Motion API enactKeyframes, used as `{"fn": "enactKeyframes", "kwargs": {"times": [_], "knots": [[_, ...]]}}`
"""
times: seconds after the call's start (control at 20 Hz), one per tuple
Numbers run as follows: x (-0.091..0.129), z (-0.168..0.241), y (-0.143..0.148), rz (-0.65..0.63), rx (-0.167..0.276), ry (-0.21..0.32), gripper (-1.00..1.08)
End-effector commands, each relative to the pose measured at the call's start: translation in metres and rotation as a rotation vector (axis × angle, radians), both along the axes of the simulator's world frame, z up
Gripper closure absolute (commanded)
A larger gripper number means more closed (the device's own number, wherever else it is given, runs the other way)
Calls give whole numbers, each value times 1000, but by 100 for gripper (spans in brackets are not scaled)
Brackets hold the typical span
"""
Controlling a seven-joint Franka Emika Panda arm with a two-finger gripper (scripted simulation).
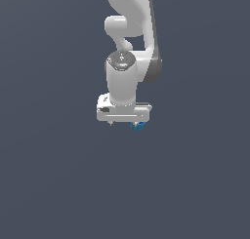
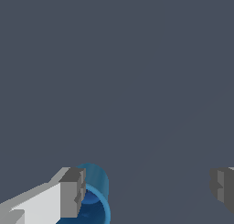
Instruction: Pick up the object and move it to a goal position.
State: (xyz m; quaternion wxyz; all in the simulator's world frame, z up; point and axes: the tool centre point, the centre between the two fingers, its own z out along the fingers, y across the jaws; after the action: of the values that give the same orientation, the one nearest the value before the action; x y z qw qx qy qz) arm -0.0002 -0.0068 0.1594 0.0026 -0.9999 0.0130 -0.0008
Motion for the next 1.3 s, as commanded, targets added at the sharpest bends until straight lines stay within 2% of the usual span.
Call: {"fn": "enactKeyframes", "kwargs": {"times": [0.0,0.7,1.25], "knots": [[0,0,0,0,0,0,-20],[2,0,-2,-1,-9,-4,-20],[-3,-10,10,-98,-54,-3,-20]]}}
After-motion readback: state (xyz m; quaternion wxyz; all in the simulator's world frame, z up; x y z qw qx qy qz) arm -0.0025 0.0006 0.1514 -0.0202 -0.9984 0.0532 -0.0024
